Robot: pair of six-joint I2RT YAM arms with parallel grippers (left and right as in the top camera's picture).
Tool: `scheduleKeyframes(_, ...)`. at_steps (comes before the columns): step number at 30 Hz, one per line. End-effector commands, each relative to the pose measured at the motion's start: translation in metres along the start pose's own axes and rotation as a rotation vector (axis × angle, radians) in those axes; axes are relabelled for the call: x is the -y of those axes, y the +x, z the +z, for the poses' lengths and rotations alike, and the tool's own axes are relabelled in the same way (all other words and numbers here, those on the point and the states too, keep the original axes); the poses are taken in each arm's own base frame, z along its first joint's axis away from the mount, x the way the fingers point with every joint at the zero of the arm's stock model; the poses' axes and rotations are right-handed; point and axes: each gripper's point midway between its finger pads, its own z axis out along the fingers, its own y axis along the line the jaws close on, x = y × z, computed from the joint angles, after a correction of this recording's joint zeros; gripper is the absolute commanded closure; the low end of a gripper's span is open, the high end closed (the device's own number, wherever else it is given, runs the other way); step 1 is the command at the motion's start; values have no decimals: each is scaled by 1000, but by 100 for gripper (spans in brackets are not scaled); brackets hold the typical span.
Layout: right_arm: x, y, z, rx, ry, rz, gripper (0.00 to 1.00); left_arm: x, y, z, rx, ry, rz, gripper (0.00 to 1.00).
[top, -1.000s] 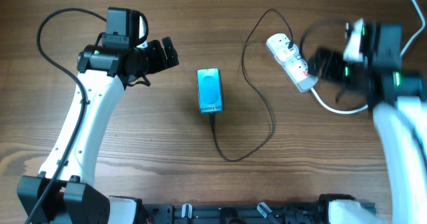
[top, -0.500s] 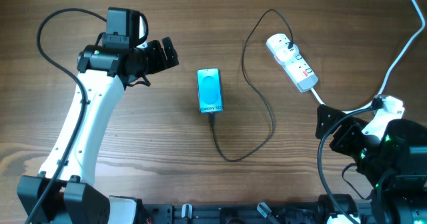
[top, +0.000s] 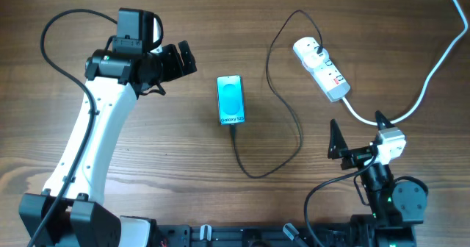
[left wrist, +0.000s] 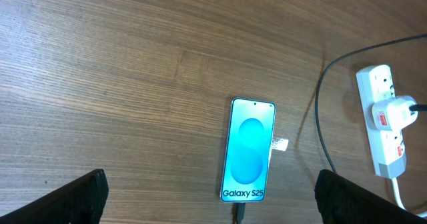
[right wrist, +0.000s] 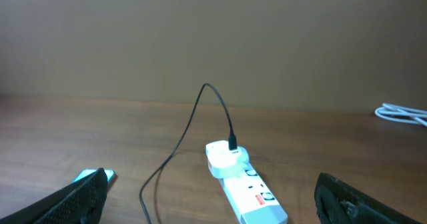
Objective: Plug charger to phone and switch on socket
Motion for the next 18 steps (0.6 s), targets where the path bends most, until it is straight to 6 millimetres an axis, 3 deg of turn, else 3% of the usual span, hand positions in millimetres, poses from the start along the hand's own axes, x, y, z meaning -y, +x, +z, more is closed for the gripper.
scheduleKeyframes(1, -3, 8, 2, 50, -21, -31, 0, -1, -1, 0, 4, -7, -11, 0)
scheduleKeyframes(7, 1, 31, 7, 27, -9, -29, 0, -1, -1, 1, 4, -8, -11, 0)
scheduleKeyframes(12, 26, 35, 6, 14, 136, 40, 0, -1, -1, 1, 4, -8, -11, 0)
scheduleKeyframes(18, 26, 35, 6, 11, 137, 2, 0, -1, -1, 0, 4, -7, -11, 0)
